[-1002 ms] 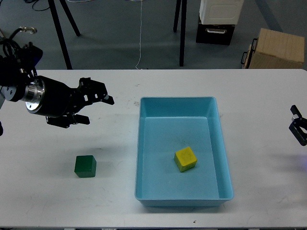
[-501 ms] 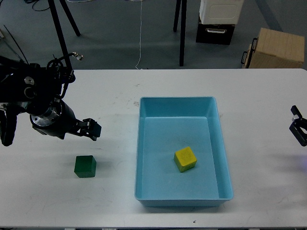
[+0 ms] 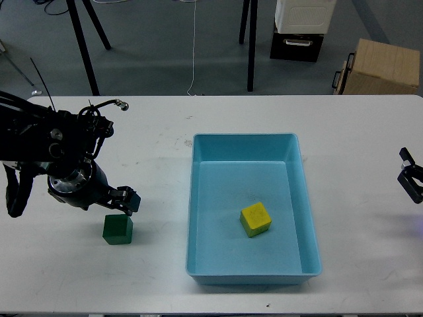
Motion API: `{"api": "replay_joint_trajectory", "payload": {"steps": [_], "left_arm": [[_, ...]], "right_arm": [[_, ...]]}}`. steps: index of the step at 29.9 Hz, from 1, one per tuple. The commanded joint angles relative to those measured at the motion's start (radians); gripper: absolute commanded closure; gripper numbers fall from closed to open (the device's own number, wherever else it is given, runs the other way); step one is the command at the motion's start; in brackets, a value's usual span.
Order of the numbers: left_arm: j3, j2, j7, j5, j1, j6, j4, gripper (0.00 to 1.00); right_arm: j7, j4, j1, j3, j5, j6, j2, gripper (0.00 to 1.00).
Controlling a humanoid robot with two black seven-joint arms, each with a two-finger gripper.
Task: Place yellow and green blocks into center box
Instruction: 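Close the left gripper around the green cube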
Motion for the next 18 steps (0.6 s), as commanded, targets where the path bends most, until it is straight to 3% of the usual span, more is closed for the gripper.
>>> {"api": "replay_joint_trajectory", "payload": {"steps": [1, 18], "left_arm": [[-0.023, -0.003, 0.001, 0.001, 0.039, 0.0, 0.033, 0.02], [-0.04, -0.019, 0.001, 0.004, 0.09, 0.0, 0.073, 0.02]], "right_arm": [[0.0, 0.0, -0.001, -0.002, 0.0, 0.0, 0.0, 0.0], [0.0, -0.001, -0.004, -0.003, -0.001, 0.0, 0.0, 0.0]]}}
